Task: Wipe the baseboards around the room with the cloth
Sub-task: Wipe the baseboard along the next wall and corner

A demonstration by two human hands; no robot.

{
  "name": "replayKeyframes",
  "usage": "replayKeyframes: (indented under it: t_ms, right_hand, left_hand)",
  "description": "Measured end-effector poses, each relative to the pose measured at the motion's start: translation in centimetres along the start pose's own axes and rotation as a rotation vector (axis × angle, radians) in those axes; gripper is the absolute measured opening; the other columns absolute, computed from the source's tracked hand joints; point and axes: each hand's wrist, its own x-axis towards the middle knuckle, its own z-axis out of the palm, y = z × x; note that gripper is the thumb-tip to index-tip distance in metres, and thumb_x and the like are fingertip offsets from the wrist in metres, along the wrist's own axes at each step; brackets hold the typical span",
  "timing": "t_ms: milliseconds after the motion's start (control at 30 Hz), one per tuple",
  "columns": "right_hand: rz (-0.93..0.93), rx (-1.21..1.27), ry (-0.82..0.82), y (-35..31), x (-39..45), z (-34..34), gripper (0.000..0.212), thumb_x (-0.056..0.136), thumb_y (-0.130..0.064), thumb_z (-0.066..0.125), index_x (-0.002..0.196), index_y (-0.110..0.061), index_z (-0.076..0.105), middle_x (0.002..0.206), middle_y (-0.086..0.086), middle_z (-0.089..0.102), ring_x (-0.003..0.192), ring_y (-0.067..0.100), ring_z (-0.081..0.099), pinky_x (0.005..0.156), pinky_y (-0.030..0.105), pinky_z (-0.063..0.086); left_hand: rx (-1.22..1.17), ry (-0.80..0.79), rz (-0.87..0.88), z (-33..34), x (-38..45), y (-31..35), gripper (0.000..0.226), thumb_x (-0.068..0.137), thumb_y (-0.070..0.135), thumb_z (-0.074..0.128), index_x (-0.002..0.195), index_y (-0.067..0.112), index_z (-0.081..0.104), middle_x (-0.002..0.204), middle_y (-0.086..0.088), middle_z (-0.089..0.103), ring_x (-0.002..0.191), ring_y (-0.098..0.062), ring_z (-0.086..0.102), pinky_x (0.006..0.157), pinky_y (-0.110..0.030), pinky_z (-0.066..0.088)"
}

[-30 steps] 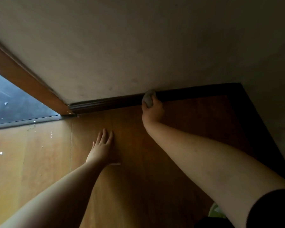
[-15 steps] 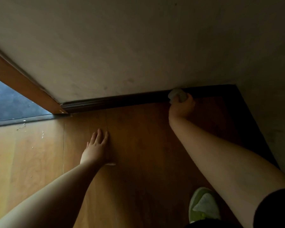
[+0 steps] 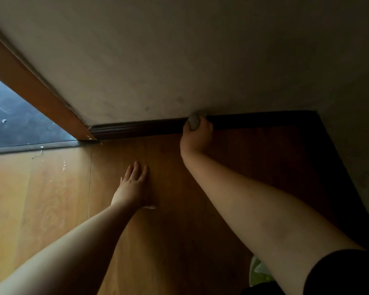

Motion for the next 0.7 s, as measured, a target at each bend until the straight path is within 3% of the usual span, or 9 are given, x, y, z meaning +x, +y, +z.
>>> replayKeyframes:
  t_ms: [200,400,567,700]
  right_hand:
    - [-0.180,-0.064,-0.228,1.3,-1.2,-1.0,0.040,0.091,-0.026,0.069,0.129,-0.018,0.061,0.134,0.004,0.053,0.120,0.022,0.055,0.103,0.037,0.047]
    - [0.016,-0.113,0.088,4.4,1.0,-5.4,0.050,0.095,-0.033,0.061,0.142,-0.019,0.048,0.143,0.005,0.043,0.128,0.026,0.048,0.106,0.043,0.044]
    - [0.050,-0.071,-0.013,4.0,0.8,-2.9,0.067,0.096,-0.037,0.061,0.154,-0.020,0.032,0.153,0.005,0.037,0.139,0.026,0.039,0.112,0.041,0.038]
    - [0.065,-0.037,-0.058,2.4,-1.6,0.7,0.068,0.096,-0.035,0.061,0.154,-0.020,0.030,0.153,0.005,0.039,0.139,0.026,0.040,0.112,0.042,0.039]
  left_hand:
    - [0.019,-0.020,0.005,-0.6,-0.2,0.2,0.142,0.062,0.057,0.084,0.154,0.022,-0.019,0.161,-0.008,-0.026,0.148,-0.031,-0.020,0.122,-0.048,0.007]
    - [0.079,0.011,0.006,-0.6,-0.8,0.6,0.140,0.065,0.061,0.080,0.153,0.021,-0.022,0.160,-0.010,-0.026,0.149,-0.031,-0.017,0.123,-0.045,0.002]
    - [0.156,0.055,0.010,-0.2,-0.6,0.2,0.138,0.065,0.070,0.073,0.152,0.023,-0.023,0.159,-0.007,-0.026,0.149,-0.027,-0.017,0.123,-0.044,-0.003]
    - [0.172,0.087,0.052,0.1,-0.8,-0.8,0.132,0.069,0.076,0.064,0.151,0.025,-0.025,0.156,-0.003,-0.029,0.149,-0.023,-0.017,0.119,-0.041,-0.007]
